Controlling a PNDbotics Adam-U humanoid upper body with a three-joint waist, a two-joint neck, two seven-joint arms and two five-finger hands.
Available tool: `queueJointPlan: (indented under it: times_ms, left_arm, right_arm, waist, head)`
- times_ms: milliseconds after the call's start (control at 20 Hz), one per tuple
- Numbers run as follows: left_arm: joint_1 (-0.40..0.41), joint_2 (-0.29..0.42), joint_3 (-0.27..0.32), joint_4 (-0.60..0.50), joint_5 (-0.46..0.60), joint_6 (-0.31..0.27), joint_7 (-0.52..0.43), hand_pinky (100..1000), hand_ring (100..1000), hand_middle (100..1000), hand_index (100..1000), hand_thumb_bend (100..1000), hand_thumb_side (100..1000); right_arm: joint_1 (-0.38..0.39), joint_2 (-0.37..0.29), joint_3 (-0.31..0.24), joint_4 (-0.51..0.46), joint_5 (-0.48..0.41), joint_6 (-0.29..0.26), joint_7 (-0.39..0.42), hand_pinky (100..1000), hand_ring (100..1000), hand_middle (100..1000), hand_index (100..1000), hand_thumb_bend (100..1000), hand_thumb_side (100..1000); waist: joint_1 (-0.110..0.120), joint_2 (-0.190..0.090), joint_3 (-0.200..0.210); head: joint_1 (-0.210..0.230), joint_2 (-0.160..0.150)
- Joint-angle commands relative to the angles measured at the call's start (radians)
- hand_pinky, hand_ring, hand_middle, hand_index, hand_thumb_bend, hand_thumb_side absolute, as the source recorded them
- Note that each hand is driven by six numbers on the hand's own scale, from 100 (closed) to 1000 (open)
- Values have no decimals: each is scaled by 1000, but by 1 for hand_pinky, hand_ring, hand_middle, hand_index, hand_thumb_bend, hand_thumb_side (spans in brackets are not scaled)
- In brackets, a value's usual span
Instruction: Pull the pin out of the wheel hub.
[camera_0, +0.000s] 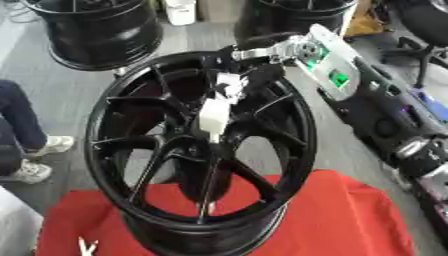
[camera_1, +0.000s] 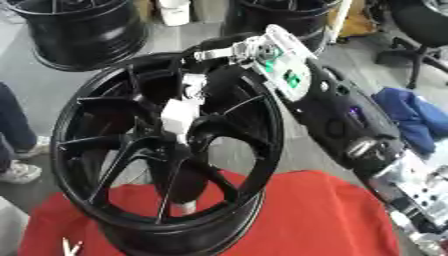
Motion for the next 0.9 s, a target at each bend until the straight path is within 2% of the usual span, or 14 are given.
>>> queueJointPlan:
  times_ms: [50, 400, 900]
  left_arm:
    - [-6, 14, 1, -10, -4, -1, -3, 634, 628, 646, 740, 523, 730]
    - [-5, 13, 3, -10, -3, -1, -2, 634, 628, 646, 740, 521, 730]
    - [-4, 11, 2, -10, -2, -2, -4, 635, 628, 647, 740, 519, 732]
  right_arm:
    - [-13, -7, -4, 6, 7, -6, 0, 848, 871, 1000, 970, 100, 716]
    - [-1, -4, -13, 42, 18, -7, -8, 844, 864, 997, 968, 100, 714]
    - [1, 9, -34, 98, 36, -12, -38, 788, 809, 925, 933, 100, 658]
  waist:
    - [5, -14, -1]
    - [6, -13, -2]
    - [11, -12, 1]
  head:
    - [-2, -2]
    - [-1, -2]
    - [-14, -2]
